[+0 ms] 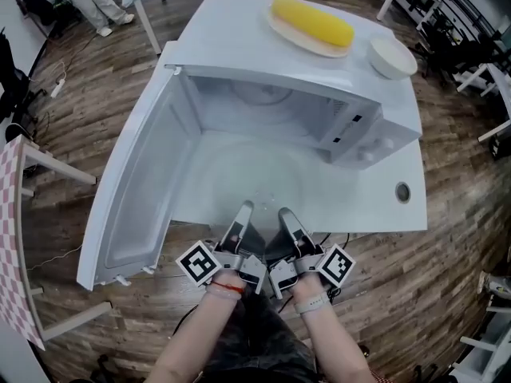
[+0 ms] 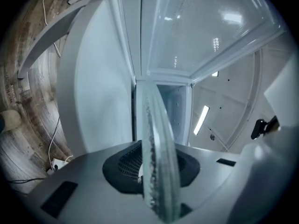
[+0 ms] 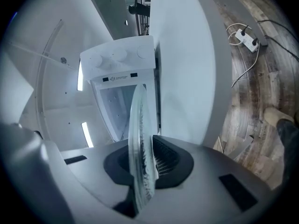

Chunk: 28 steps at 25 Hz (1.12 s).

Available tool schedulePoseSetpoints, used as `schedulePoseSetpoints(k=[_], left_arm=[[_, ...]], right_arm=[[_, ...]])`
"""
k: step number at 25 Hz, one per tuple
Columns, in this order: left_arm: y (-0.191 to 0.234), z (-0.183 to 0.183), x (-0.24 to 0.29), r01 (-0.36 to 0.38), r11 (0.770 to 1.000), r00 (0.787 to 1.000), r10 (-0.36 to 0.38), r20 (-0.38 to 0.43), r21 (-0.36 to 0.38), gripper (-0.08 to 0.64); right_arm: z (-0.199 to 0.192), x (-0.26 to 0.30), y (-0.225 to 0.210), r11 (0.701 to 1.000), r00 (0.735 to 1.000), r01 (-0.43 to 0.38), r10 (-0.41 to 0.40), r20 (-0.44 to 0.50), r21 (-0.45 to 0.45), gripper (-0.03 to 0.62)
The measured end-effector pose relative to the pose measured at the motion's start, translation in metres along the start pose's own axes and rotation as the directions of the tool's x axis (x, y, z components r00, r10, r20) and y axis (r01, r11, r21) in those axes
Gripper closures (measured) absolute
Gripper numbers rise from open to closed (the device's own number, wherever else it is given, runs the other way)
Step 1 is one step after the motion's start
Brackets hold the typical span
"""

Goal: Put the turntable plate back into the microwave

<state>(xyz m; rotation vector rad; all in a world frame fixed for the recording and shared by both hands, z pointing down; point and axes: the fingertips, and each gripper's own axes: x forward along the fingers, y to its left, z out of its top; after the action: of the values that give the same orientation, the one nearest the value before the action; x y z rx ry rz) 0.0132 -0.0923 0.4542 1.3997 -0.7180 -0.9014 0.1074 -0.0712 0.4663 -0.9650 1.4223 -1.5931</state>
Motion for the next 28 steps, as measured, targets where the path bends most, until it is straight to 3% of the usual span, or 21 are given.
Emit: schedulePoseSetpoints(k=[14,28], left_arm=[[-0.005,0.019,0.049,-0.029,0.999,0.999,0.029,-0.016,0.027,0.474],[-0.002,0.037,0.081,0.007,1.000,1.000,-0.007,0.004,0.005,0.472]], right_arm=[[0.026,0.043,0.009,0.999,1.000,-0.021,0.021,0.015,0.028,0.551],[0.044,0.073,0.012,0.999,0.999,-0.027,0.026,0.025,0.026,0.550]])
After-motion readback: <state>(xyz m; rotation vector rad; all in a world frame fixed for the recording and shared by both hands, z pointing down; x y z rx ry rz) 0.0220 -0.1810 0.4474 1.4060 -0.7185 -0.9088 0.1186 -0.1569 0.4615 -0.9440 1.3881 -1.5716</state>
